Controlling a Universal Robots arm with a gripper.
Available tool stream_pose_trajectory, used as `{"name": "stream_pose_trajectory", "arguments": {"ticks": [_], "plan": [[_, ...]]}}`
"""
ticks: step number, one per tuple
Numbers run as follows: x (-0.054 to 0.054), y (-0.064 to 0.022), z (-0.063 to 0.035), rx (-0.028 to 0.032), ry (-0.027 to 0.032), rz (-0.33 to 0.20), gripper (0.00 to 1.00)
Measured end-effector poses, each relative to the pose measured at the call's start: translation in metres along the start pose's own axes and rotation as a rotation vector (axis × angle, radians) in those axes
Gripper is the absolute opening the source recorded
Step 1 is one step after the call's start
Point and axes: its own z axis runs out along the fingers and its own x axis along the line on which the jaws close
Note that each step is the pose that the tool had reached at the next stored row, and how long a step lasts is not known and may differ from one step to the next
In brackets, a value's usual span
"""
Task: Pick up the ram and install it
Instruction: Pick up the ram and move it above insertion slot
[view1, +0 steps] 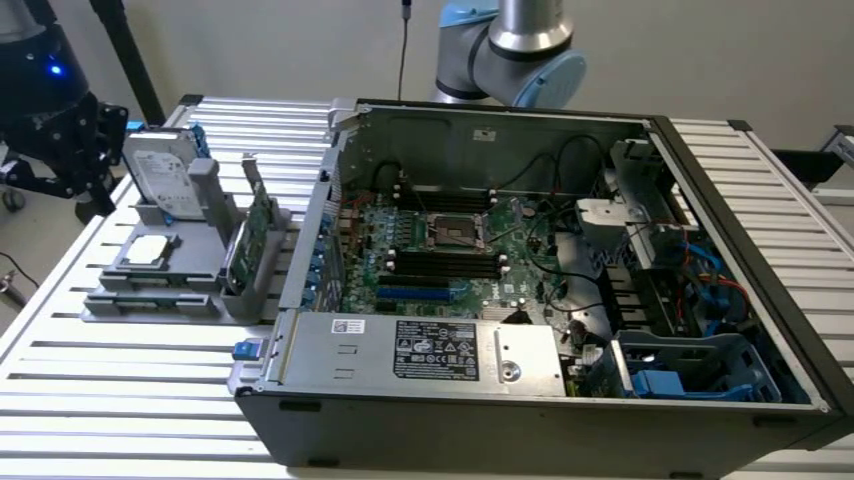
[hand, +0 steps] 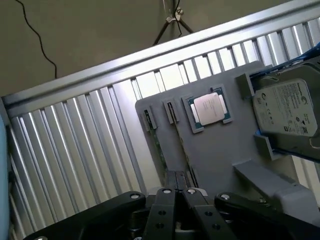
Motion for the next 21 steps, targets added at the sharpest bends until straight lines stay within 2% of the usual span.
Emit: {"name": "stream_pose_trajectory", "arguments": {"ticks": [11,16,20,21], "plan": [[0.0,-0.0004,0.0107,0.0081,0.0076,-0.199,0.11],[-0.001,-0.0008,0.0187,0.0117,0.0111,-0.289,0.11],[-0.001,-0.0012,0.0259,0.0135,0.0127,-0.333,0.12],[-0.001,-0.0013,0.0277,0.0135,0.013,-0.336,0.17]]}}
